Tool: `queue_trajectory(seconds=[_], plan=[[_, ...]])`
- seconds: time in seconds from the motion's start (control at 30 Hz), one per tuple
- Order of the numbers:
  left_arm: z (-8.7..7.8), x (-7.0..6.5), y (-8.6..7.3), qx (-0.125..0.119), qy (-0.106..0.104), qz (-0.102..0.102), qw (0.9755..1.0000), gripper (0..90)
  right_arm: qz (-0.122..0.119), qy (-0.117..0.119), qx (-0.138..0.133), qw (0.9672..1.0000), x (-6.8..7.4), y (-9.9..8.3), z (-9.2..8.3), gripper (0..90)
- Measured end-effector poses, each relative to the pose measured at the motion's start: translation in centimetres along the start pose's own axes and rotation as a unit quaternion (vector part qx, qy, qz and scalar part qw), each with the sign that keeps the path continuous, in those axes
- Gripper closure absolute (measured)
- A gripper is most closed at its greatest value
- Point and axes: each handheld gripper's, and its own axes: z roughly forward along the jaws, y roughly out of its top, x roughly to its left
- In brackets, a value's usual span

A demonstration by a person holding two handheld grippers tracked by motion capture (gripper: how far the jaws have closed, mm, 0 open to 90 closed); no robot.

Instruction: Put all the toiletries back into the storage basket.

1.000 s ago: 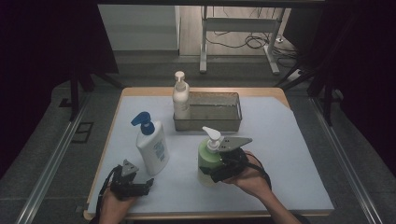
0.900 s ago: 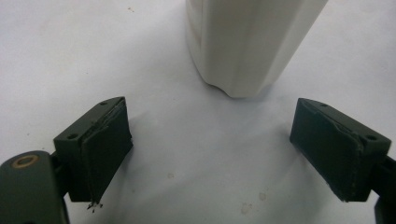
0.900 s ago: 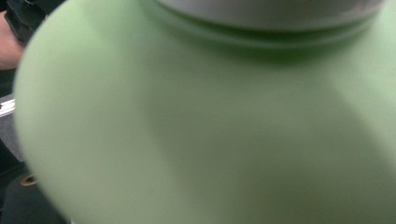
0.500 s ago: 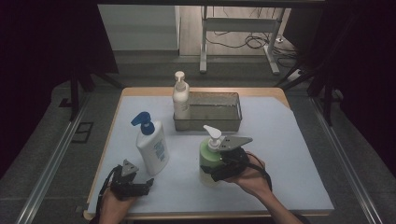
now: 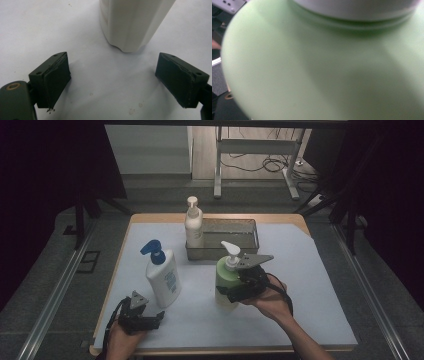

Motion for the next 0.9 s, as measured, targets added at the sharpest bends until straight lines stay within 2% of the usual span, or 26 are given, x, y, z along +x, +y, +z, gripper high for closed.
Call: queue_trajectory(seconds=[0.9], plan=[[0.0, 0.0, 0.0, 0.0, 0.0, 0.0, 1.0, 12.0, 0.017, -0.032, -0.012, 0.9993, -2.5, 4.4, 0.0, 11.7]])
